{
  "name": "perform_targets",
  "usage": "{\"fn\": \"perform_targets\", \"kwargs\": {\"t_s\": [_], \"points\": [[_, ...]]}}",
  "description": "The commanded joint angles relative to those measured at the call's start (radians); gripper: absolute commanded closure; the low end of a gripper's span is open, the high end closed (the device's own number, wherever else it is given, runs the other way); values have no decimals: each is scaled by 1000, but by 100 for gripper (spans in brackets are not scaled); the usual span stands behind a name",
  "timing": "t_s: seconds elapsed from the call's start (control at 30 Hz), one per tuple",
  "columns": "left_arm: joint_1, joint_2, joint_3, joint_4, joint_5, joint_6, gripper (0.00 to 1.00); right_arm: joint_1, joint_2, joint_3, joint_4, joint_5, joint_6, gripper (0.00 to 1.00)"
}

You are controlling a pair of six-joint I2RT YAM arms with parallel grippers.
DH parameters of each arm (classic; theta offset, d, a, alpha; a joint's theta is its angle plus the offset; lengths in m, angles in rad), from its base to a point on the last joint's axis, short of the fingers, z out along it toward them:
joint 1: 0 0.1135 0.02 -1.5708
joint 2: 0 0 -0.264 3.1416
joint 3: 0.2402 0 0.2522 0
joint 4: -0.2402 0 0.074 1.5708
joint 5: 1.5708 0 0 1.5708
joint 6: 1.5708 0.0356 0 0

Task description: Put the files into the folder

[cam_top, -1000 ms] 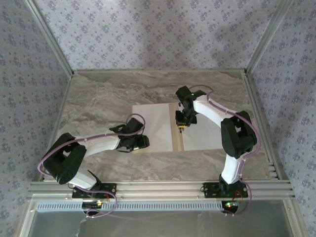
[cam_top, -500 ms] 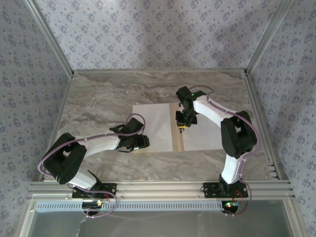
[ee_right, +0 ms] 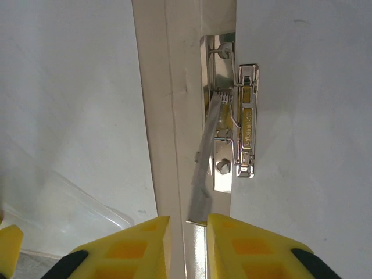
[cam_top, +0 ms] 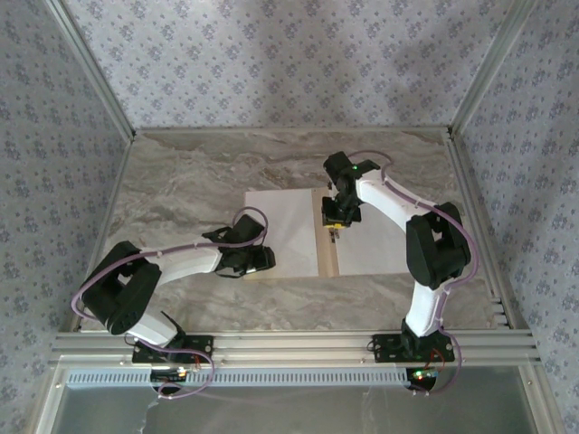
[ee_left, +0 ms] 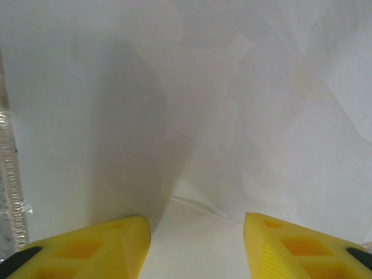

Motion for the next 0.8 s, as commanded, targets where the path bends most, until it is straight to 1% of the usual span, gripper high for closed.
{"fn": "perform_targets", "kwargs": {"t_s": [0.0, 0.3, 0.43, 0.57, 0.77], "points": [[-11, 77, -47, -101, -10, 3, 50, -5, 13, 35, -46, -6, 6, 73], [-10, 93, -37, -108, -10, 6, 50, -7, 20, 29, -60, 16, 10, 67], [-11, 90, -35, -115, -11, 9, 50, -7, 29, 24, -68, 30, 17, 68], [-10, 87, -35, -121, -15, 9, 50, -12, 28, 14, -59, 33, 31, 70], [-11, 87, -32, -125, -16, 12, 50, -23, 20, 11, -52, 30, 37, 70]]}}
